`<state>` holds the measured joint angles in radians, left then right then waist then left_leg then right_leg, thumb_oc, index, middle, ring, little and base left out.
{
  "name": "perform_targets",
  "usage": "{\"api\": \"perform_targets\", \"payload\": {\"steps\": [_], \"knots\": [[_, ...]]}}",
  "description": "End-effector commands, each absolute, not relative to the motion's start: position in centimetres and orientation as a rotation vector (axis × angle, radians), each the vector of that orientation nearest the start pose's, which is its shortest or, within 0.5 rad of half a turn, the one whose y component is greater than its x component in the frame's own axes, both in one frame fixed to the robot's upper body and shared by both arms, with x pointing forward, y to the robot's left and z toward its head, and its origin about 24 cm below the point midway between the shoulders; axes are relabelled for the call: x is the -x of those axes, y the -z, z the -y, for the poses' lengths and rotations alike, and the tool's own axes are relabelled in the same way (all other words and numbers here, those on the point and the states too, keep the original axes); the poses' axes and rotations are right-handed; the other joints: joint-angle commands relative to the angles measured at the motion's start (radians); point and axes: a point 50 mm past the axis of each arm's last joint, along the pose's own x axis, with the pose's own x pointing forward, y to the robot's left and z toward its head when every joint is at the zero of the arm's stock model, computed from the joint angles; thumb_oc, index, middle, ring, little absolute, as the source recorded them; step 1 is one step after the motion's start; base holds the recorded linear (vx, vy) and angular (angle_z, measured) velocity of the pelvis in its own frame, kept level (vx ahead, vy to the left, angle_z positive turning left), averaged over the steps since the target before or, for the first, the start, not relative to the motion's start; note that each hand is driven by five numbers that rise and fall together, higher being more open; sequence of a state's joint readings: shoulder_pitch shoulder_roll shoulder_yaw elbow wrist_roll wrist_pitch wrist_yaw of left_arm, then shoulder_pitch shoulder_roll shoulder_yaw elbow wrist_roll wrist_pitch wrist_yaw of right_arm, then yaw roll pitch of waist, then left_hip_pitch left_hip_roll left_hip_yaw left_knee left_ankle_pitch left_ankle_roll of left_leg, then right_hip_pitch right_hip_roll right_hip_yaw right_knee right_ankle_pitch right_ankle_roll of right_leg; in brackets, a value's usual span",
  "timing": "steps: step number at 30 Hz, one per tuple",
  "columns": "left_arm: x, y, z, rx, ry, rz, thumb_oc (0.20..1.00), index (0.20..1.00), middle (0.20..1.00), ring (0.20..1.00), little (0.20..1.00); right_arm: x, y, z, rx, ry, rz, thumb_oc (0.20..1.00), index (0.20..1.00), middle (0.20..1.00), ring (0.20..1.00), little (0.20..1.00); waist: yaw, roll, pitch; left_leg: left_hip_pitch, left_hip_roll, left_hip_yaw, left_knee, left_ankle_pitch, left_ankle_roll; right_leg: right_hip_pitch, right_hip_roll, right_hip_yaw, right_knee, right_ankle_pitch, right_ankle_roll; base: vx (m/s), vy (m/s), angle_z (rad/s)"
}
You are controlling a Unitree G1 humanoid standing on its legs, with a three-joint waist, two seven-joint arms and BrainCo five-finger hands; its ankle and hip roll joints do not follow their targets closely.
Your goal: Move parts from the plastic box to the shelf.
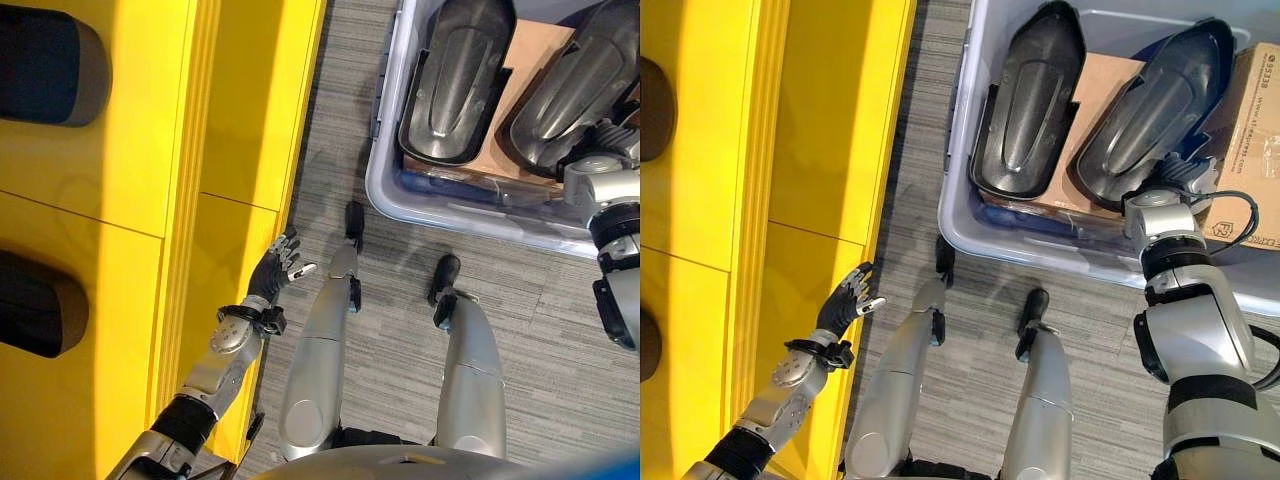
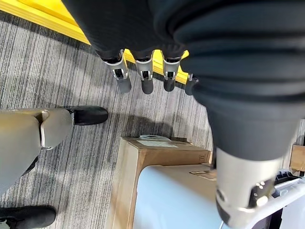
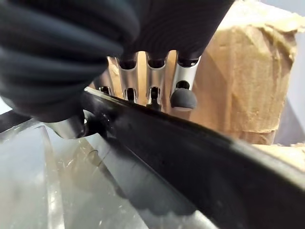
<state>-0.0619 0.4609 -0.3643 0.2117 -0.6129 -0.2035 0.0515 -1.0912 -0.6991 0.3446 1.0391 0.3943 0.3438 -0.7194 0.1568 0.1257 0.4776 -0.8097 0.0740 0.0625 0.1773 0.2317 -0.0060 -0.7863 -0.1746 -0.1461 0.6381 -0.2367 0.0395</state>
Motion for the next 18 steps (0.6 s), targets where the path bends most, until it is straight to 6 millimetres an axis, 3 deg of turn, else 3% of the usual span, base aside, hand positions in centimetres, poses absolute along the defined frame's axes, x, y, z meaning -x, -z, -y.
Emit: {"api": "perform_targets", "payload": {"steps": [1, 3, 9, 18], "knots": [[-24.8, -2.5, -17.8, 0.092, 0.175, -0.036, 1.0, 1.0, 1.0, 1.0, 1.0, -38.3, -21.9, 29.6, 0.515, 0.923, 0.091, 0.2, 0.2, 0.2, 0.2, 0.2, 0.02, 0.015, 0.042, 0.061, -0.068, 0.0, 0.1, -0.204, 0.013, 0.109, 0.027, 0.002, -0.17, 0.115, -0.008, -0.02, -0.063, -0.04], [-24.6, -2.3, -17.8, 0.096, 0.171, -0.039, 1.0, 1.0, 1.0, 1.0, 1.0, -38.5, -22.5, 28.1, 0.424, 0.88, 0.192, 0.2, 0.2, 0.2, 0.2, 0.2, 0.017, 0.015, 0.042, 0.105, -0.068, 0.004, 0.082, -0.204, 0.012, 0.15, 0.024, 0.004, -0.189, 0.115, -0.006, -0.01, -0.059, -0.06], [-24.2, -1.6, -18.7, 0.126, 0.108, -0.051, 1.0, 1.0, 1.0, 1.0, 1.0, -37.4, -22.6, 25.2, 0.363, 0.841, 0.418, 0.2, 0.2, 0.2, 0.2, 0.2, 0.001, 0.002, 0.042, 0.232, -0.068, 0.016, 0.05, -0.216, 0.014, 0.272, 0.013, 0.016, -0.241, 0.12, 0.005, 0.01, -0.075, -0.09], [-23.6, -0.7, -19.0, 0.103, 0.091, -0.079, 1.0, 1.0, 1.0, 1.0, 1.0, -35.5, -22.3, 23.3, 0.346, 0.846, 0.529, 0.2, 0.2, 0.2, 0.2, 0.2, -0.025, -0.019, 0.042, 0.398, -0.051, 0.032, -0.023, -0.196, 0.011, 0.409, 0.013, 0.022, -0.321, 0.162, 0.011, -0.01, -0.059, -0.08]]}}
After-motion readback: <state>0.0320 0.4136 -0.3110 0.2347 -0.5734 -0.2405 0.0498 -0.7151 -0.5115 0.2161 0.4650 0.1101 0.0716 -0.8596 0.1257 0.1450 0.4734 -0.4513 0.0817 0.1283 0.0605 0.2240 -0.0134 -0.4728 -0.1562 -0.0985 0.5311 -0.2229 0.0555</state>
